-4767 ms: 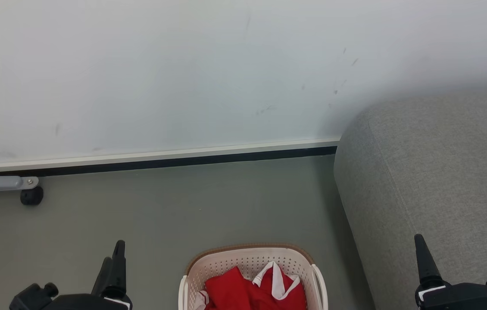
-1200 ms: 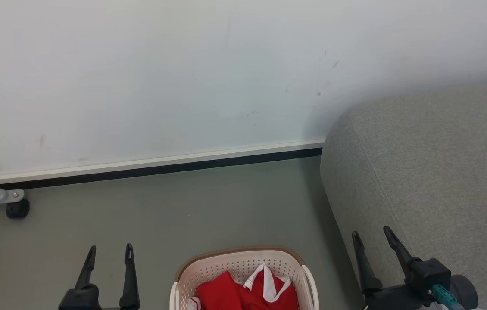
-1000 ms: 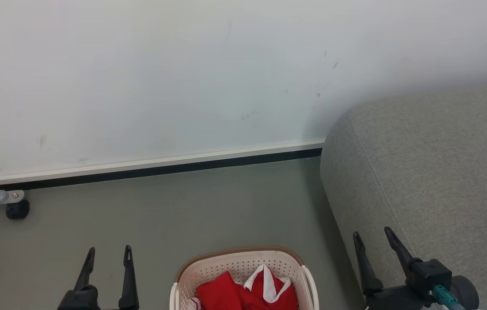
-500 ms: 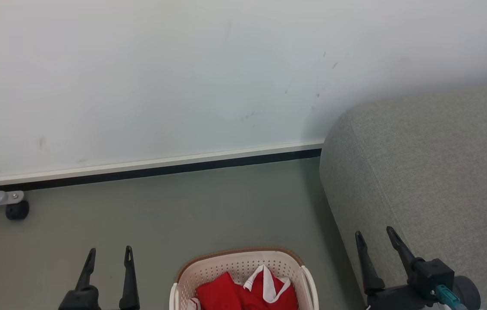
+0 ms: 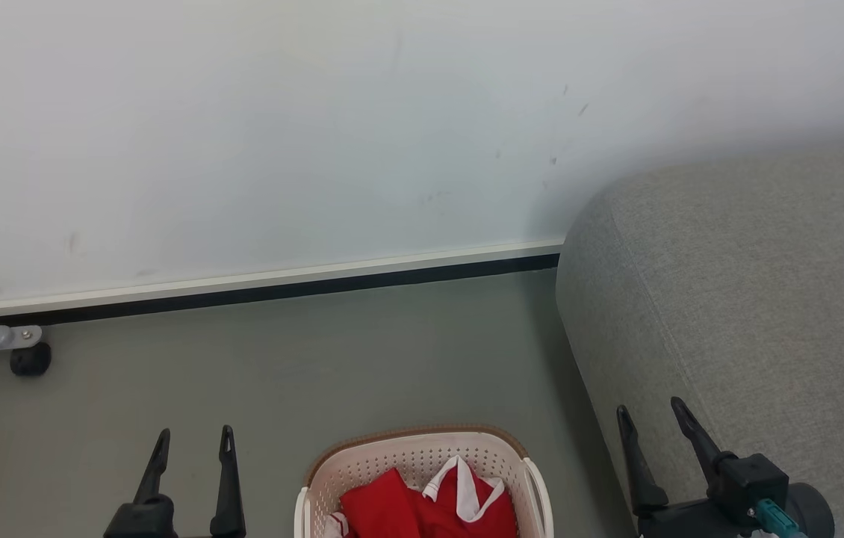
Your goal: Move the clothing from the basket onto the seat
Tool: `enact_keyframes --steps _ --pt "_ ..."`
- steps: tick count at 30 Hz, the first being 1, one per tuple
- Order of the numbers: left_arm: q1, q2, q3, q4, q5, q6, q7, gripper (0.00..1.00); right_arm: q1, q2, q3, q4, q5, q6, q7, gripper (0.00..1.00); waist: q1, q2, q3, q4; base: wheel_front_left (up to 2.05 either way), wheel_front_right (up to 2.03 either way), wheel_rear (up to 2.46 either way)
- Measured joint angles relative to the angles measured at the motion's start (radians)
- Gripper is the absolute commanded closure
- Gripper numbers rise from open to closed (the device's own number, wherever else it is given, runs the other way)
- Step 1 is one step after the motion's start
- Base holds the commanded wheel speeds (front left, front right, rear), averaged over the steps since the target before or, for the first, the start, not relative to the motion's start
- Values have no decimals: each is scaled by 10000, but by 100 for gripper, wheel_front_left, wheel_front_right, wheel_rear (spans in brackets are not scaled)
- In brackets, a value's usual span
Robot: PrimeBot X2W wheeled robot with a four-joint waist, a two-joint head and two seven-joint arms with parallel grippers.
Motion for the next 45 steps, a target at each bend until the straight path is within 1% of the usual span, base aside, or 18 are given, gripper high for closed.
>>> enact_keyframes --steps 12,18,25,30,36,45 --pt "-21 -10 31 -127 73 4 -2 0 -5 10 -104 -295 -100 42 -8 0 0 0 408 1 0 0 0" --pt "-192 -12 -35 -267 178 4 -2 0 -281 15 -159 -456 -182 56 -27 0 0 0 856 -25 0 0 0" --pt "-813 -8 -230 -238 387 -58 -2 0 -758 46 -184 -560 -205 132 -31 0 1 0 1547 -76 0 0 0" --pt "-1426 8 -414 88 470 -188 -2 0 -1174 56 -242 -579 -263 219 -40 0 1 1 2239 -132 0 0 0" --pt "-2131 -8 -619 564 583 -282 6 0 -1673 50 -395 -591 -263 253 -42 0 2 0 2988 -188 0 0 0" --pt "-2905 -31 -986 1473 637 -545 194 0 -2234 50 -625 -665 -263 263 -44 0 3 1 4149 -275 0 0 0"
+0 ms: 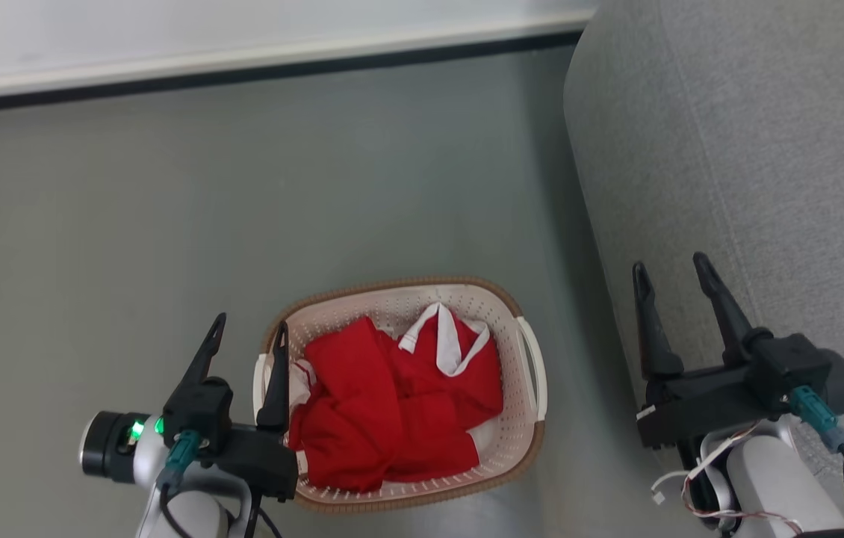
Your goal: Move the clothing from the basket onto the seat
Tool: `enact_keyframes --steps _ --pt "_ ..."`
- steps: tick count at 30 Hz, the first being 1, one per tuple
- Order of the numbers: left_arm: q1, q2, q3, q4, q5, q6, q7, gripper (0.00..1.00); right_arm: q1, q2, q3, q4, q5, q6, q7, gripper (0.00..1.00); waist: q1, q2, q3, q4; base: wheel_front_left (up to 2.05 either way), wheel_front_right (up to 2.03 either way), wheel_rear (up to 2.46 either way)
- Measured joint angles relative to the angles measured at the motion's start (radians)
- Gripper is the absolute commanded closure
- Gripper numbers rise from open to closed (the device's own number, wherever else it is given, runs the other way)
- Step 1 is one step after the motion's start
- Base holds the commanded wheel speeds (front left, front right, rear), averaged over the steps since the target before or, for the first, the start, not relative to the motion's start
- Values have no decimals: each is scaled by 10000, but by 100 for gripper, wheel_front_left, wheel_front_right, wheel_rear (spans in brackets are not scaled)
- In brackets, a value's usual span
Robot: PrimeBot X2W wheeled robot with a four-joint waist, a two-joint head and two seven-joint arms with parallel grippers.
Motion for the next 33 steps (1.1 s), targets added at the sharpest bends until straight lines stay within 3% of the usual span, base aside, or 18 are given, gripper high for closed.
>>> enact_keyframes --steps 20,33 --pt "-2156 -102 -1189 1705 617 -782 566 0 -1521 0 -270 -631 -128 102 -29 0 -1 1 2500 -135 0 0 0" --pt "-3196 -150 -1812 2928 949 -966 715 0 -2219 10 -418 -1129 -251 100 -29 0 -1 0 3986 -330 0 0 0"
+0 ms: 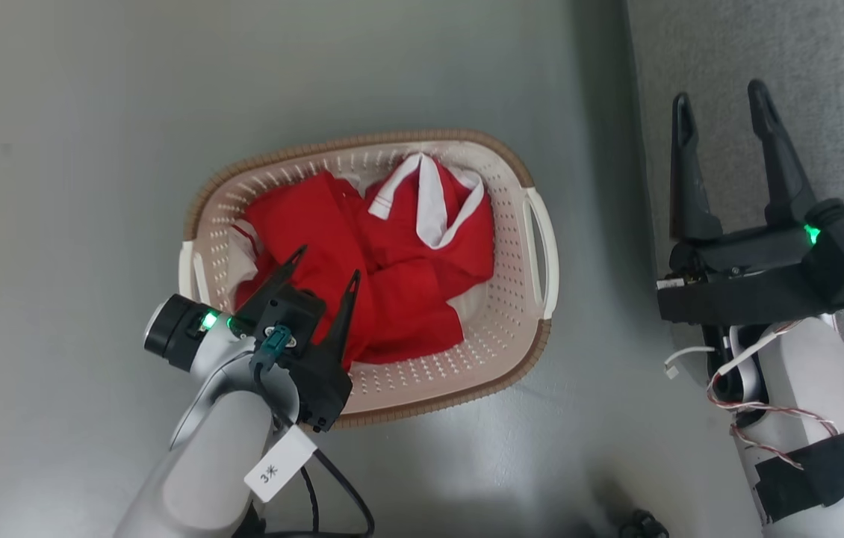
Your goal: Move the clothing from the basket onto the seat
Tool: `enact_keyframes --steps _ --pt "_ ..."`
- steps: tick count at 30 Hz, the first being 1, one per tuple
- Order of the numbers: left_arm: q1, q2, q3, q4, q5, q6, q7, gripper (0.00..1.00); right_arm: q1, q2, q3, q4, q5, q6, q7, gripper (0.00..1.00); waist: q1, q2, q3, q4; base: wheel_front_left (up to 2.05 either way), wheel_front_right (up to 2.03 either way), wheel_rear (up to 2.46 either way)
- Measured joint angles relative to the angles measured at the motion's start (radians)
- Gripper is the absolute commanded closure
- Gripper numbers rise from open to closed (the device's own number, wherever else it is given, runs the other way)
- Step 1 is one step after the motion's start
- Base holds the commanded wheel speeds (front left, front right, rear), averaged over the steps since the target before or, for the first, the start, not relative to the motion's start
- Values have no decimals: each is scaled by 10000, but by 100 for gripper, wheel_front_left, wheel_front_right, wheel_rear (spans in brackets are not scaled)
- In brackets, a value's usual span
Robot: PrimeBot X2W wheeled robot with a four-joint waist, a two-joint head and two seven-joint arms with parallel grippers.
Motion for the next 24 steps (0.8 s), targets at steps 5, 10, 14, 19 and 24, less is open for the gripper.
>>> enact_keyframes --steps 5,10,14,19,24 --pt "-291 -6 -73 489 13 -27 2 0 -85 31 15 -180 -127 0 0 0 -1 0 434 -95 0 0 0" --pt "-631 -13 -207 857 59 -75 31 0 -122 38 10 -428 -207 0 0 0 -1 0 816 -196 0 0 0" --pt "-930 -23 -278 1172 100 -75 92 0 -232 61 23 -617 -291 0 0 0 -1 0 1110 -277 0 0 0" --pt "-1350 -35 -351 1542 171 -73 167 0 -257 155 123 -859 -324 2 -2 0 -1 0 1467 -404 0 0 0" --pt "-1608 -40 -378 1933 267 36 240 0 -263 207 194 -1085 -405 2 -13 0 -1 0 1786 -577 0 0 0"
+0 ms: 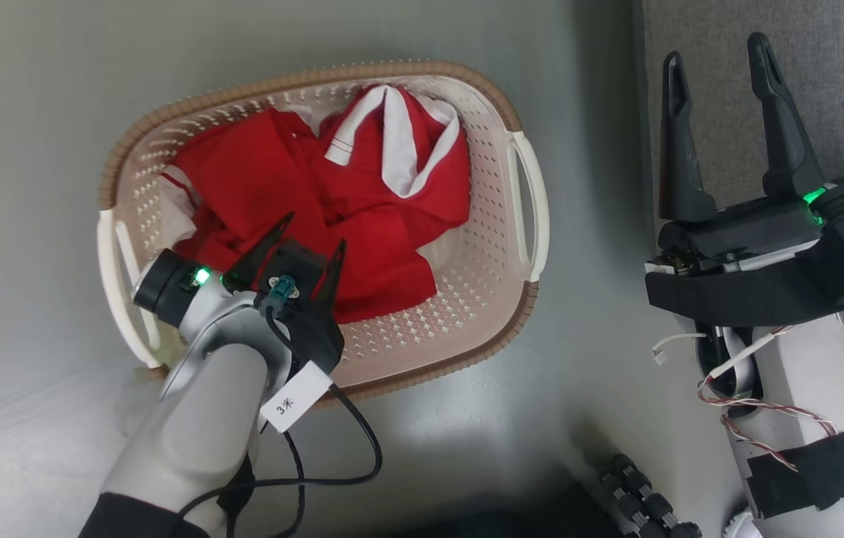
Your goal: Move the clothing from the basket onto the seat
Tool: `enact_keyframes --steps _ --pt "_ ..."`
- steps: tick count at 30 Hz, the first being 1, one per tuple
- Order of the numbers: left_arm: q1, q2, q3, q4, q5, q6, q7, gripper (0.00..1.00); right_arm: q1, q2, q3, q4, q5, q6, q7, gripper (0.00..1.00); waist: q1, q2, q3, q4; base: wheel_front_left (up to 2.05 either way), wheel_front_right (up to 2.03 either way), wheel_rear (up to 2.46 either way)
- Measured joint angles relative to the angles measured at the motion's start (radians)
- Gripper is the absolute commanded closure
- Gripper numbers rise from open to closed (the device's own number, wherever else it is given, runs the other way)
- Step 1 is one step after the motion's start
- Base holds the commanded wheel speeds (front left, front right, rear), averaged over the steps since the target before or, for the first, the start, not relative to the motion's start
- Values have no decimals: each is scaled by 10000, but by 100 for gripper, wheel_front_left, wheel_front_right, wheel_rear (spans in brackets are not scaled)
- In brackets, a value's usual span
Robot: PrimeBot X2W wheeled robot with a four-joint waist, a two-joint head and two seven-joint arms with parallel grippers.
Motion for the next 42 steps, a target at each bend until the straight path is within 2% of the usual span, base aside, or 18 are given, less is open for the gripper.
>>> enact_keyframes --steps 16,19,20,22,23,24,25,30,42 --pt "-875 -2 -46 1133 510 1051 109 0 -171 174 146 -439 -134 -17 -75 0 0 -2 711 -484 0 0 0" --pt "-972 -2 -56 1285 523 1137 96 0 -170 188 146 -443 -134 -19 -75 0 -1 -3 742 -514 0 0 0" --pt "-1003 -4 -58 1346 566 1156 96 5 -170 196 150 -447 -134 -19 -75 0 -1 -2 748 -522 0 0 0" --pt "-1040 -2 -61 1461 606 1220 96 55 -169 213 153 -453 -134 -31 -75 0 0 -2 756 -539 0 0 0" --pt "-1058 -2 -61 1517 608 1227 96 74 -169 221 153 -453 -134 -31 -75 0 0 -2 758 -547 0 0 0" --pt "-1093 -2 -63 1565 610 1256 96 91 -168 228 153 -453 -134 -31 -75 0 0 -2 759 -555 0 0 0" --pt "-1093 -2 -63 1565 610 1256 96 100 -168 228 153 -453 -134 -31 -75 0 0 -2 759 -555 0 0 0" --pt "-1244 -2 -46 1747 610 1313 73 100 -168 261 153 -449 -134 -31 -75 0 0 -2 762 -585 0 0 0" --pt "-1246 -15 -31 1791 389 1354 -802 100 -166 299 48 244 -134 31 -73 0 0 -1 301 -396 0 0 0"
